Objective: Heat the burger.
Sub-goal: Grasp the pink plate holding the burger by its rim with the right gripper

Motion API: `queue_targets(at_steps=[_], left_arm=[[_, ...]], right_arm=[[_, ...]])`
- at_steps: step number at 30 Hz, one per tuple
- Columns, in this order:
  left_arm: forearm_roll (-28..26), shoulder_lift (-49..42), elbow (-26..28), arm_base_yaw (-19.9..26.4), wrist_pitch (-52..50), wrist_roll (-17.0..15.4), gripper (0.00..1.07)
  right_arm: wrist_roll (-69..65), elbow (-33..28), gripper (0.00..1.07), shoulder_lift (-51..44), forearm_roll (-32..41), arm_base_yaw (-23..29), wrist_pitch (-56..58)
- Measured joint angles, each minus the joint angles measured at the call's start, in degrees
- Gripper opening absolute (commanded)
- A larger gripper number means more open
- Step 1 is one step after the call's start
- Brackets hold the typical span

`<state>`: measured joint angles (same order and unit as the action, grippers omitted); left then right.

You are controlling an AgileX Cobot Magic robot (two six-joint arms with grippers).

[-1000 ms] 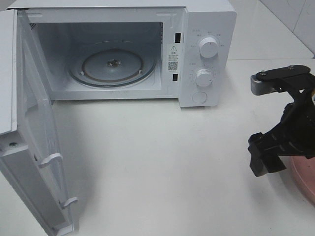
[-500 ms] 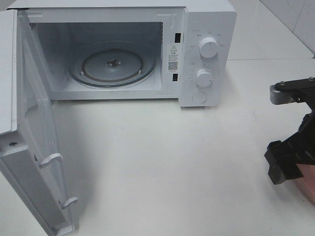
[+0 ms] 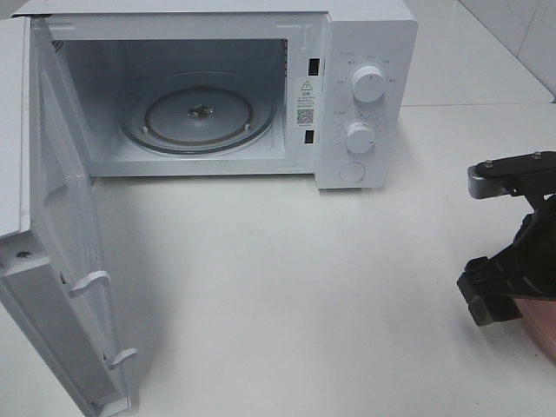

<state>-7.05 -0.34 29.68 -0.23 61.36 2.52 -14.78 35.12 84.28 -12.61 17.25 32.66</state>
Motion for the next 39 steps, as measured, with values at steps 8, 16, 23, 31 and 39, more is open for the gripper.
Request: queue_targets(at_steps=[8, 16, 23, 31, 39], left_arm=[[0.0, 0.0, 0.0, 0.0, 0.0, 0.0, 0.77], [0.0, 0.0, 0.0, 0.0, 0.0, 0.0, 0.77], [0.0, 0.0, 0.0, 0.0, 0.0, 0.0, 0.77], [0.0, 0.0, 0.0, 0.0, 0.0, 0.0, 0.77], [0.0, 0.0, 0.0, 0.0, 0.0, 0.0, 0.77]], right_arm=[[-0.06, 0.0, 0.79, 3.61, -0.4, -4.41, -2.64], [-0.06, 0.0, 0.78, 7.39, -0.8, -6.93, -6.13], [-0.06, 0.0, 0.76, 11.46, -0.8, -7.51, -9.34], [-0.06, 0.06, 0.67, 13.64, -1.2, -7.51, -10.43], [-0.11, 0.06, 0.26, 13.64, -2.35, -7.51, -10.43]])
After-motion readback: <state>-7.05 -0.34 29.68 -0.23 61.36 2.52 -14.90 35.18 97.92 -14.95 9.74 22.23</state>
